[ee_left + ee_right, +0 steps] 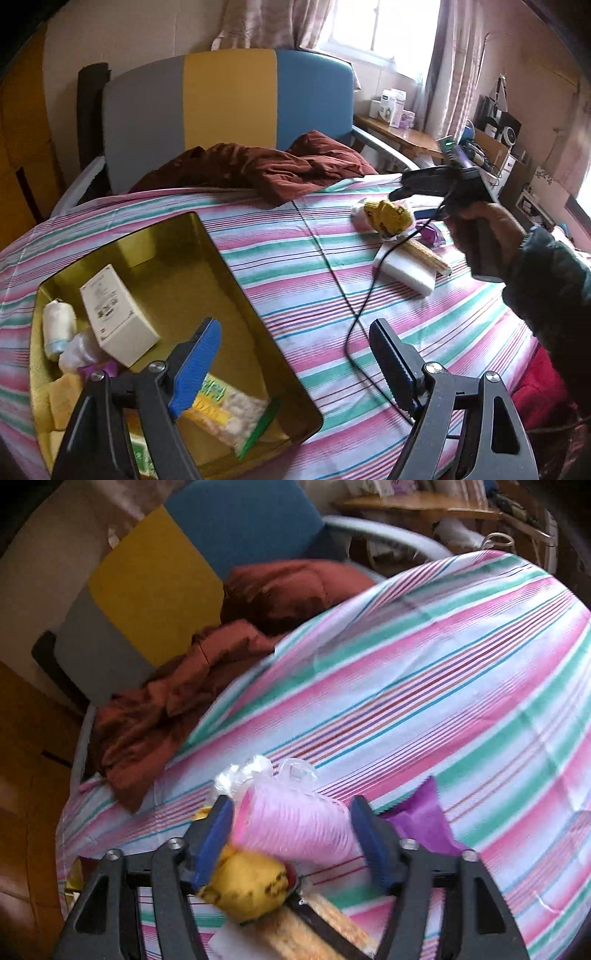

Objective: Organize objects
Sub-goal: 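Move both tools back toward the remaining pile, then grasp the yellow knitted glove with the left tool while the right tool reaches the pink hair roller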

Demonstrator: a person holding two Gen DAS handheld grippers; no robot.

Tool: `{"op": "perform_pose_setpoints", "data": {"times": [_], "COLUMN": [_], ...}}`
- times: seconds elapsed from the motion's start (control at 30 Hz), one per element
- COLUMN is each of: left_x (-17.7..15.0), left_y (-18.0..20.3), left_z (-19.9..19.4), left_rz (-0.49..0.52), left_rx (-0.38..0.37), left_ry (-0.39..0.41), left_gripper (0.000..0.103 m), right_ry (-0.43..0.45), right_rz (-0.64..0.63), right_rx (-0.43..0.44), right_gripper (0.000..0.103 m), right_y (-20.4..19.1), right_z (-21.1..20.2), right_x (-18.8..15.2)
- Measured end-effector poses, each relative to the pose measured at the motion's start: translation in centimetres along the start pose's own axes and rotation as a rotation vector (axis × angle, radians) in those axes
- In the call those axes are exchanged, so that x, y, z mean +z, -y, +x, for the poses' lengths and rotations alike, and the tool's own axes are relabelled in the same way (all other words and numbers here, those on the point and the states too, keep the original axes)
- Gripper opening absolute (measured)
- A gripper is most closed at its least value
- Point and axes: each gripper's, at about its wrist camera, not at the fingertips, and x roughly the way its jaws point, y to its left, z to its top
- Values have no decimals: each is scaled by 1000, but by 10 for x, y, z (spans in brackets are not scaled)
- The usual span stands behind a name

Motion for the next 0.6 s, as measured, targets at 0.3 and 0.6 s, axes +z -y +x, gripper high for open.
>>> {"op": "perform_pose_setpoints", "data": {"times": [0.3, 0.6], "left_x": [16, 47], "left_y": [1, 8], "left_z": [13, 34], "left_rz": [-30, -78], "left_rx": [-36, -103], "left_ry": [-5, -15], "left_gripper": [83, 83], "right_ry": [-82, -90], "right_rz": [6, 115], "right_rx": [181, 271], "right_gripper": [74, 75], "right_y": [2, 19], "right_z": [0, 7], "right_x": [-28, -36]}}
